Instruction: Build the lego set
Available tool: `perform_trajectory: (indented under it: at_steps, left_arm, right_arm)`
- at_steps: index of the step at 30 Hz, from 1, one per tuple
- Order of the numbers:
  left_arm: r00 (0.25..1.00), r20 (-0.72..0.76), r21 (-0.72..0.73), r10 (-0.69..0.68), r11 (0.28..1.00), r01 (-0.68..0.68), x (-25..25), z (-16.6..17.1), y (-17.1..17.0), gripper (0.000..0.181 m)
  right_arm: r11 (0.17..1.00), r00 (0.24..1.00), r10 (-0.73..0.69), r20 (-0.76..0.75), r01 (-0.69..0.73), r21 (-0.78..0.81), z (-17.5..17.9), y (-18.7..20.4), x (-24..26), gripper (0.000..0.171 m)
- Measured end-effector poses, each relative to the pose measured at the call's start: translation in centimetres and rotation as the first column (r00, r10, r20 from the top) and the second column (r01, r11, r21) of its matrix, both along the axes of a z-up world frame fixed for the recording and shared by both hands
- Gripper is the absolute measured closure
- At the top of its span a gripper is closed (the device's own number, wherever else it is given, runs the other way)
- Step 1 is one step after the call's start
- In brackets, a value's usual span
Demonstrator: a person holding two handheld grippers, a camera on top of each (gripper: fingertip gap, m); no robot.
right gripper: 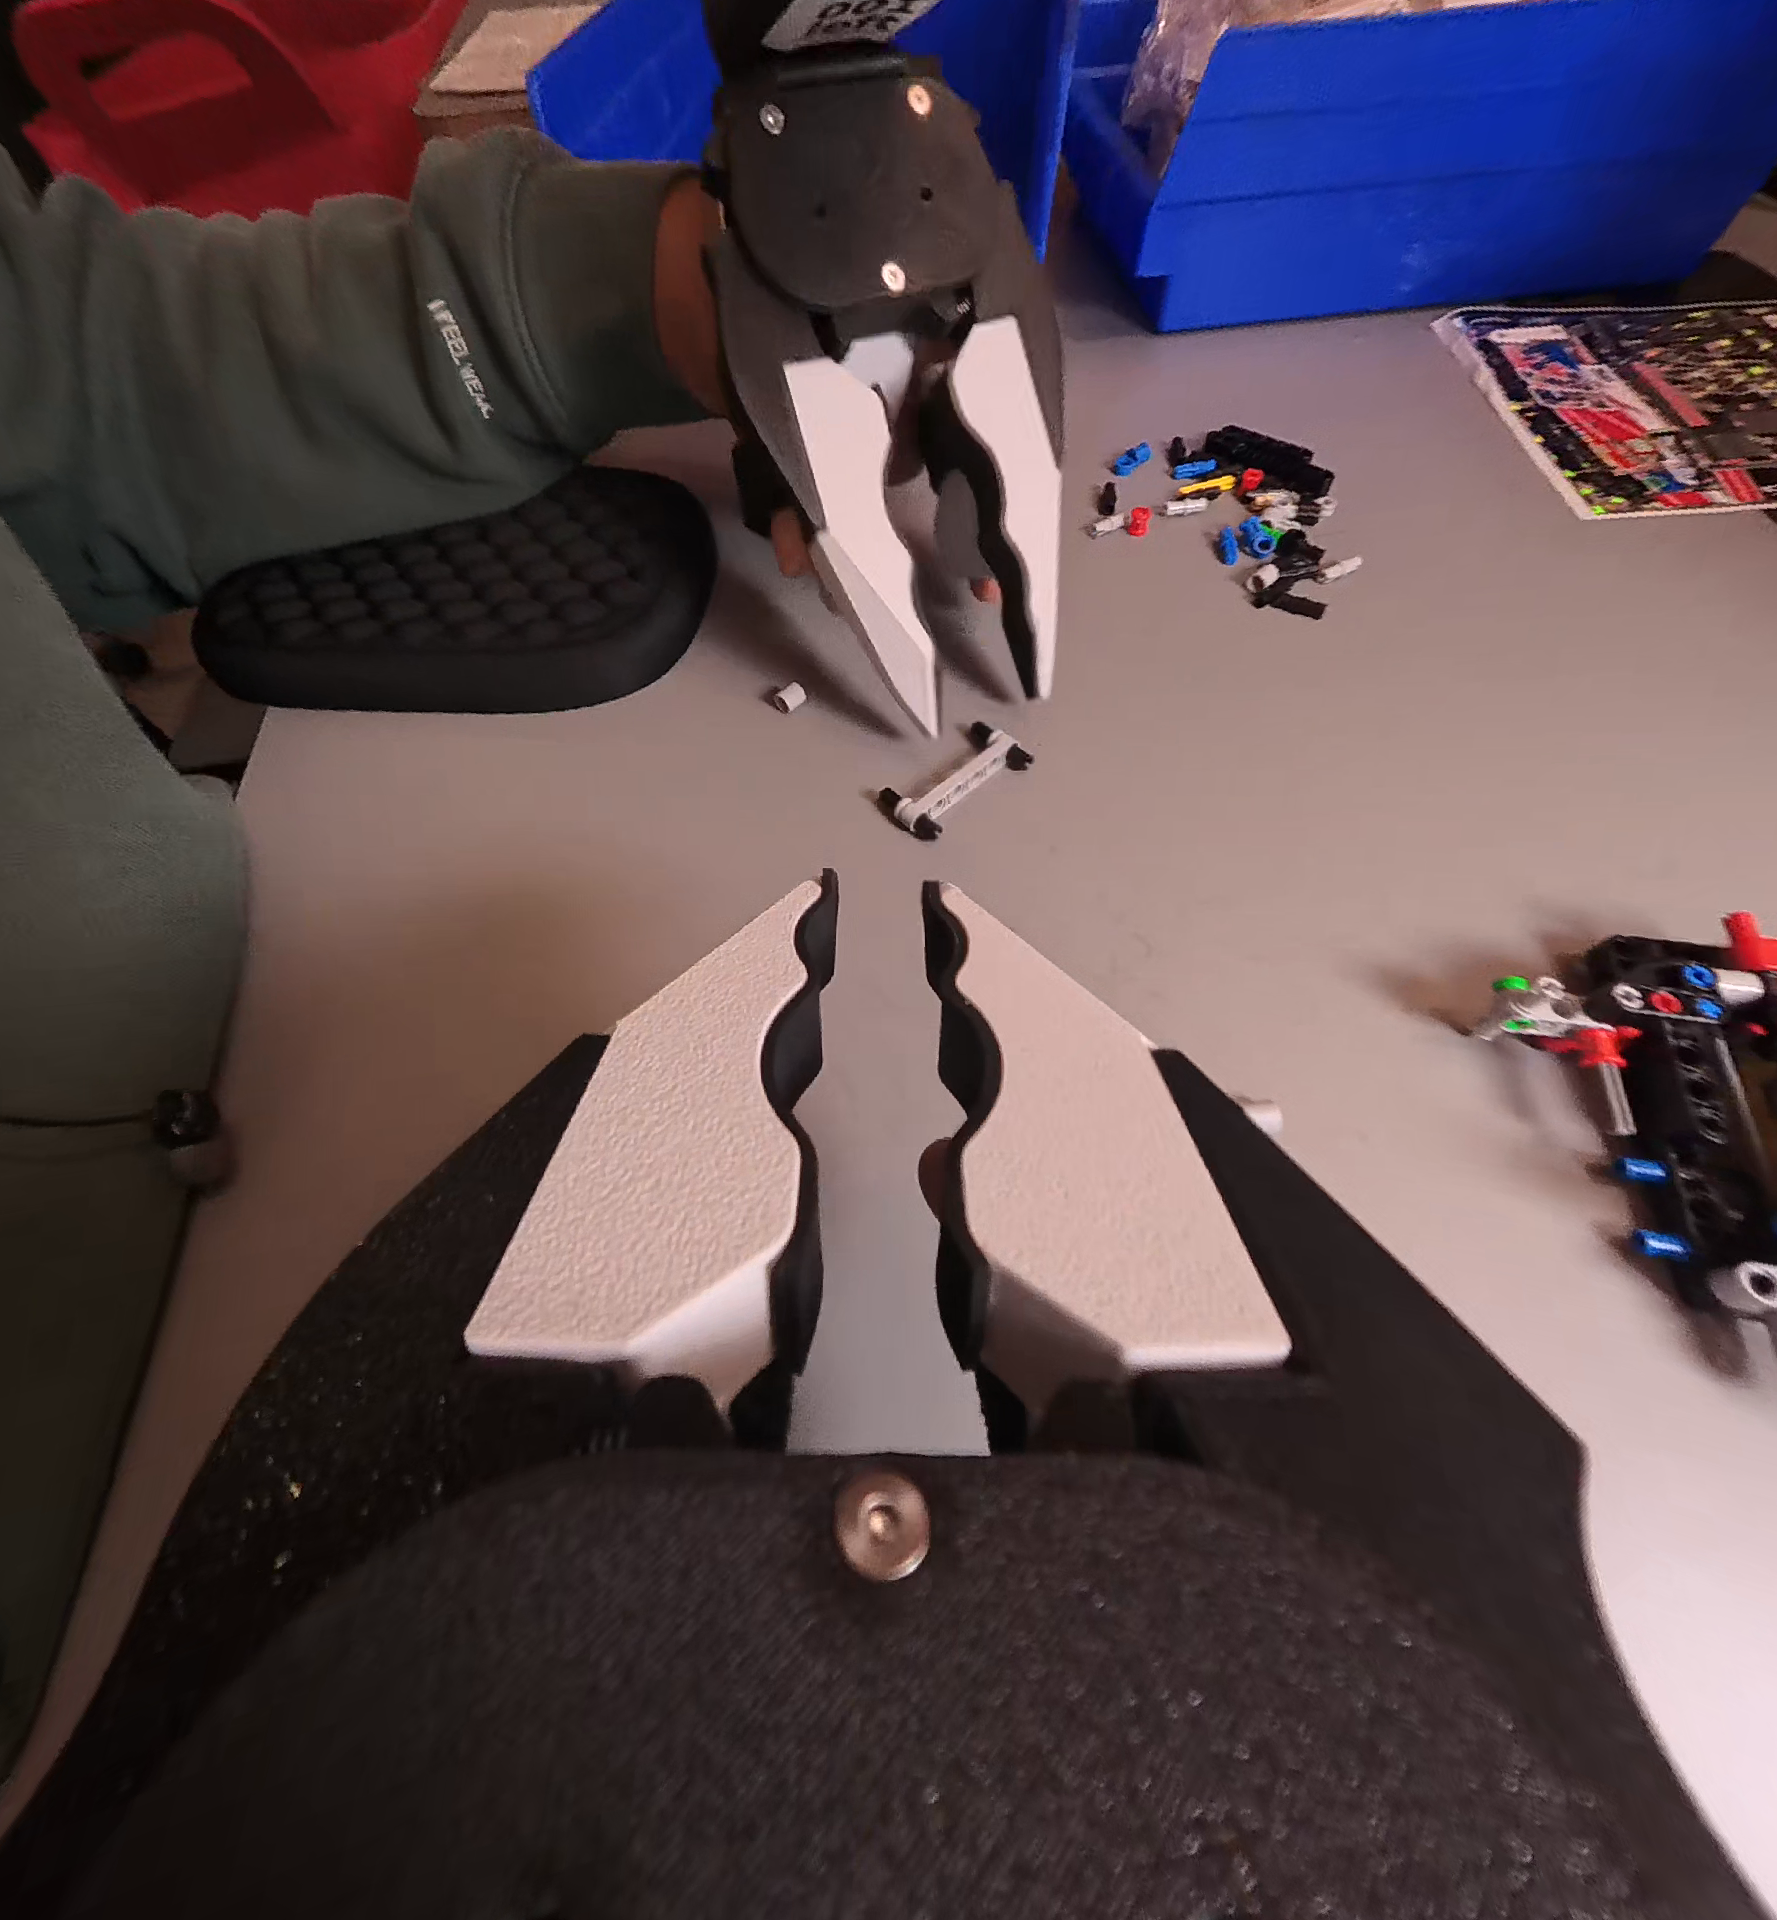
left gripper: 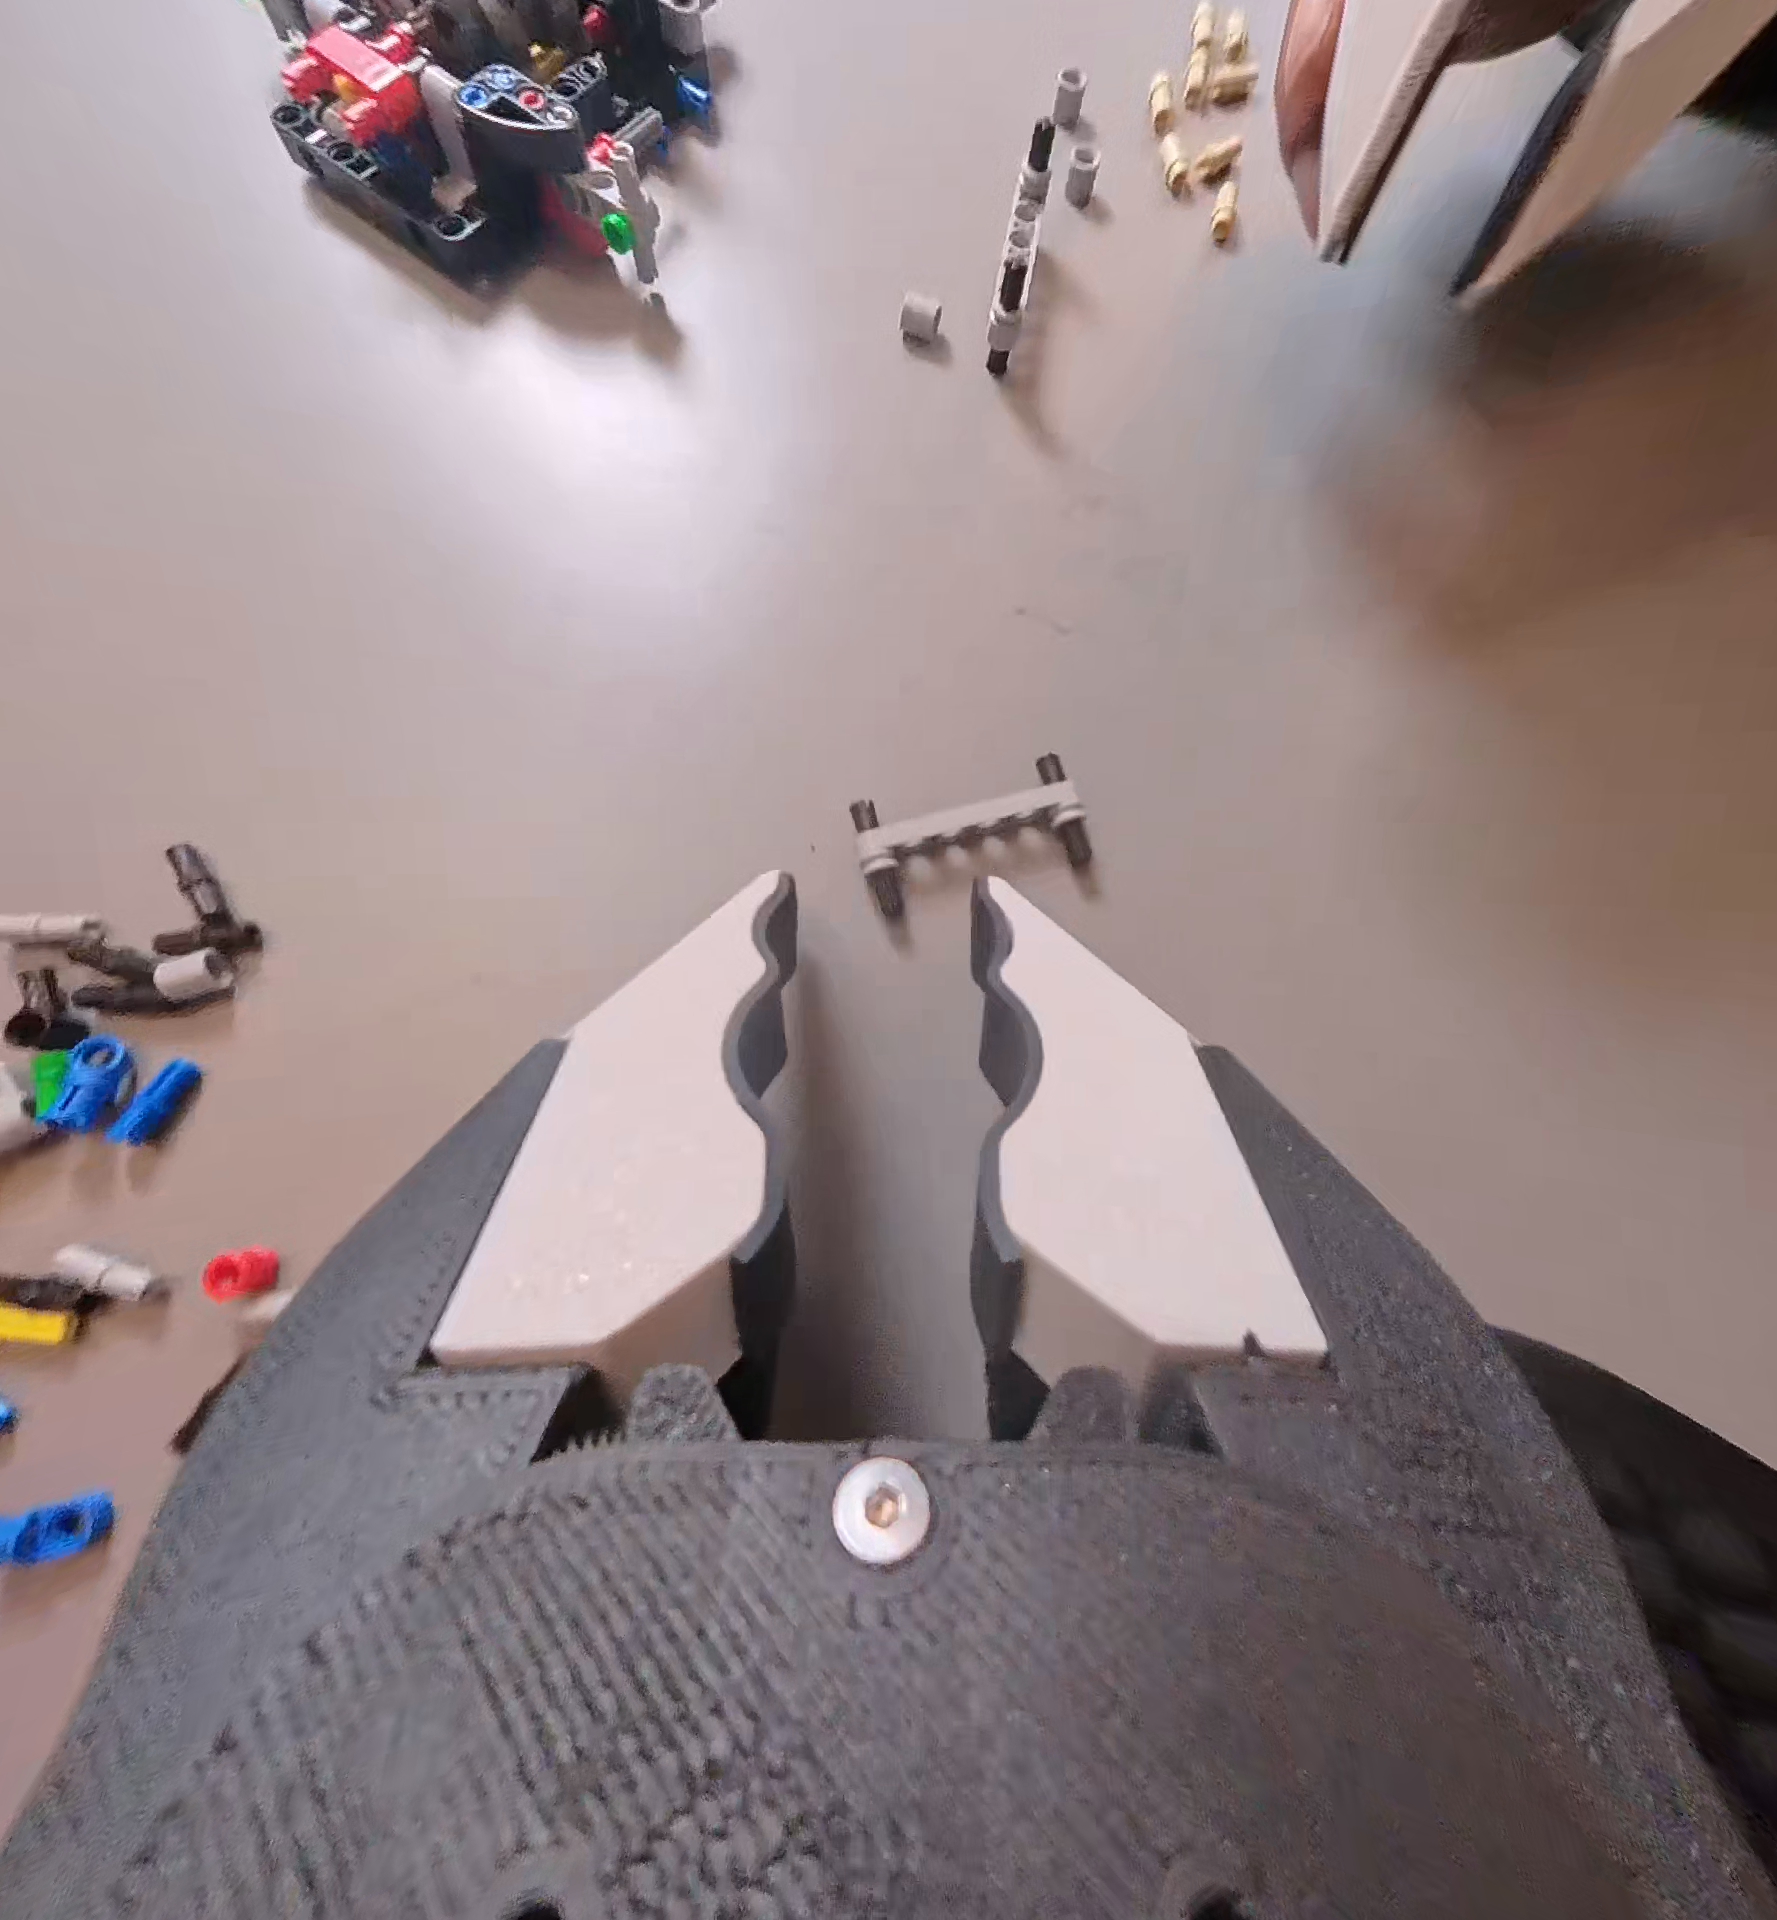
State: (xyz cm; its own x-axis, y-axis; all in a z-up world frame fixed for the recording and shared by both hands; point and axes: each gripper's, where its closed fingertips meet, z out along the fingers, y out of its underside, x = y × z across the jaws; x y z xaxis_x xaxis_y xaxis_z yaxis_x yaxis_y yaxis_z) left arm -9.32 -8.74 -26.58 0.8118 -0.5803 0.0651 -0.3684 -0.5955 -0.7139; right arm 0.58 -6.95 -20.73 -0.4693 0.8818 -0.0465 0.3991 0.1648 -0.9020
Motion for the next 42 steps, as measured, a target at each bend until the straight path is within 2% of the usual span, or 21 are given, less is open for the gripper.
perform_trajectory:
  at_steps: [4,7,9,13,20,23,25,27,29,31,35,40,42]
  left_arm:
    - [0.995,0.09,-0.042,-0.045,0.998,0.049,0.4,2.1,-3.7,0.162]
    - [0.994,0.052,-0.134,-0.096,0.986,0.103,1.3,0.2,-6.4,0.158]
    - [0.992,0.049,-0.119,-0.12,0.985,0.125,2.1,-0.4,-6.6,0.156]
    - [0.983,0.036,-0.115,-0.178,0.977,0.181,2.5,-0.6,-6.8,0.173]
    - [0.973,0.108,-0.142,-0.203,0.966,0.217,2.7,-0.4,-8.1,0.161]
    - [0.969,0.113,-0.148,-0.221,0.96,0.237,2.9,-0.5,-8.3,0.165]
    - [0.966,0.117,-0.169,-0.232,0.953,0.25,3.0,-0.6,-8.5,0.176]
    - [0.968,0.1,-0.171,-0.229,0.955,0.243,3.0,-0.6,-8.2,0.176]
    - [0.98,0.062,-0.087,-0.192,0.977,0.197,2.8,0.1,-6.5,0.176]
    - [0.981,0.112,0.127,-0.158,0.981,0.144,3.8,3.1,-3.6,0.176]
    - [0.99,-0.006,0.455,-0.144,0.881,0.131,7.1,7.9,0.0,0.177]
    - [0.974,-0.215,0.602,-0.076,0.774,0.194,9.8,9.4,2.1,0.177]
    - [0.961,-0.273,0.616,-0.047,0.758,0.212,10.1,9.3,2.3,0.177]
  right_arm:
    - [0.999,0.998,-0.043,-0.036,0.043,-0.01,0.9,1.6,1.2,0.158]
    - [0.997,0.996,-0.072,-0.058,0.069,-0.04,1.3,2.6,1.6,0.16]
    - [0.995,0.996,-0.071,-0.062,0.067,-0.068,1.4,2.7,1.5,0.161]
    - [0.997,0.998,-0.031,-0.058,0.026,-0.079,1.2,1.7,1.6,0.16]
    - [0.998,0.998,-0.007,-0.057,0.003,-0.068,0.8,1.0,2.0,0.16]
    - [0.997,0.999,0.003,-0.054,-0.007,-0.077,0.7,0.9,2.0,0.161]
    - [0.997,0.998,0.01,-0.055,-0.015,-0.078,0.7,0.8,2.1,0.16]
    - [0.997,0.998,0.015,-0.069,-0.02,-0.078,1.0,0.7,2.2,0.161]
    - [0.995,0.995,0.024,-0.102,-0.033,-0.091,1.6,0.5,2.3,0.161]
    - [0.99,0.989,0.031,-0.147,-0.051,-0.133,2.4,0.1,2.3,0.16]
    - [0.962,0.985,-0.033,-0.17,-0.015,-0.273,3.5,-0.1,1.3,0.153]
    - [0.844,0.989,-0.101,-0.11,0.026,-0.536,4.7,0.5,0.8,0.15]
    - [0.821,0.993,-0.099,-0.059,0.048,-0.569,4.2,0.5,0.7,0.151]
